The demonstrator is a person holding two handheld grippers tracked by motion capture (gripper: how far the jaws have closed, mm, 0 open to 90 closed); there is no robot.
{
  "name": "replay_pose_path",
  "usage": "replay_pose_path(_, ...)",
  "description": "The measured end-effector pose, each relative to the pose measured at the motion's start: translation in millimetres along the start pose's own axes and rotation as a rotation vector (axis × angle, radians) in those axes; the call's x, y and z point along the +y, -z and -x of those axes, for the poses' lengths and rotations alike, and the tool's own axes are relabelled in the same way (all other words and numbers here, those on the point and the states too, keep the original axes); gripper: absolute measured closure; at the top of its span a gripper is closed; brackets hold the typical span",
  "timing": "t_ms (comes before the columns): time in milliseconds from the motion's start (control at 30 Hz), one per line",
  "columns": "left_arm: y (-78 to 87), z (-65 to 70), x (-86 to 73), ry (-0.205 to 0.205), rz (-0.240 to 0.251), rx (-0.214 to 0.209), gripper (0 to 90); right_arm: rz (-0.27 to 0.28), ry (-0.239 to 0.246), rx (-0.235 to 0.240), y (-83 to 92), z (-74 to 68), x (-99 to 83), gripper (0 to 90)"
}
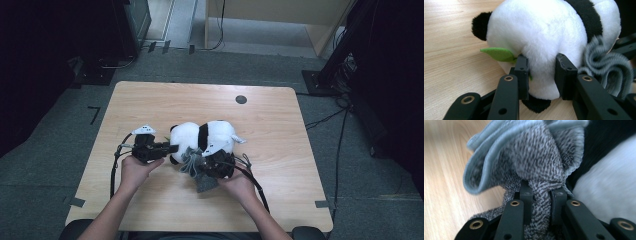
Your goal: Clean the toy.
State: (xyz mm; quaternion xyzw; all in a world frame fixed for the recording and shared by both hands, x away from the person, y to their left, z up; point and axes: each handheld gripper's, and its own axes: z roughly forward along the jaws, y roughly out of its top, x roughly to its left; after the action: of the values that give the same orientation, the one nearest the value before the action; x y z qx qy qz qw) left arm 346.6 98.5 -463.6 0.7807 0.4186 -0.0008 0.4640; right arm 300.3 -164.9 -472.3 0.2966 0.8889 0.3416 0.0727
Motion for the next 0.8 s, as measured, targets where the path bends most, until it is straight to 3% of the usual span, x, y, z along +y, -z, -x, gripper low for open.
replay_pose_path(100, 0.0, 0.1, 0.0, 0.0, 0.0, -0.001, 67.3, -0.048, 0.0, -0.007, -8.5, 0.5, -4.5, 77.7)
replay_pose_path(333, 0.5, -0.8, 0.1, 0.001, 0.004, 0.001, 67.2, -0.05, -0.012, 0.025, -3.7, 0.6, -2.3, 77.4)
replay_pose_path(433, 0.6, -1.0, 0.1, 0.002, 0.006, 0.001, 67.1, -0.009, -0.016, 0.054, 7.5, -0.8, 2.9, 77.3)
replay_pose_path(567, 0.8, -0.5, 0.0, -0.003, 0.006, 0.001, 67.1, 0.087, -0.027, 0.074, 31.0, 0.1, 13.0, 77.2)
replay_pose_path(800, 1.1, -0.1, 0.1, -0.004, 0.006, 0.0, 67.0, 0.212, -0.055, 0.034, 76.6, 13.8, 25.9, 76.9)
